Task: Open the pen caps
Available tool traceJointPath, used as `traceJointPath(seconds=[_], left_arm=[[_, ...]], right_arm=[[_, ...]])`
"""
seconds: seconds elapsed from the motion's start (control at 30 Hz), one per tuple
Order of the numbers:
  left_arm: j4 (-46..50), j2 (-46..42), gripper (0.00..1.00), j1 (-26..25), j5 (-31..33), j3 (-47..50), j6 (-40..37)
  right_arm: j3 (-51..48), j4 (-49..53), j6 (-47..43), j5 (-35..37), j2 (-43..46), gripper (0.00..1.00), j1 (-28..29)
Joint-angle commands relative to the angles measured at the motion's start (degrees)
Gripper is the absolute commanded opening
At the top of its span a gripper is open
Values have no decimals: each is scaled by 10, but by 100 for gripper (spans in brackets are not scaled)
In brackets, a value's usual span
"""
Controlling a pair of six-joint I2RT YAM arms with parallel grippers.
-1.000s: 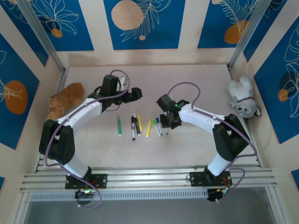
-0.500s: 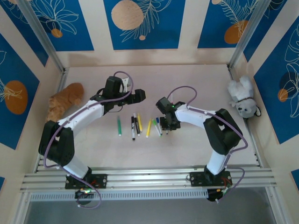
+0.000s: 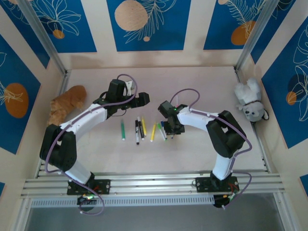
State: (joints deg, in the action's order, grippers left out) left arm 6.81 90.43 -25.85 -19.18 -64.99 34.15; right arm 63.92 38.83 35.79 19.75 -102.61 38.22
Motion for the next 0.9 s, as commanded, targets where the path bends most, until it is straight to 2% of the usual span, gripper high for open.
traceJointPath(seconds=[0.0, 0.63, 0.87], left_arm=[[-3, -2, 95, 0, 10, -3, -5], [-13, 3, 94, 1, 21, 10, 5], [-17, 5, 94, 1, 21, 11, 6]], right_arm=[[0, 13, 17, 10, -11, 28, 4], [-9, -1, 26, 6, -51, 23, -1], [-20, -4, 27, 9, -54, 16, -1]])
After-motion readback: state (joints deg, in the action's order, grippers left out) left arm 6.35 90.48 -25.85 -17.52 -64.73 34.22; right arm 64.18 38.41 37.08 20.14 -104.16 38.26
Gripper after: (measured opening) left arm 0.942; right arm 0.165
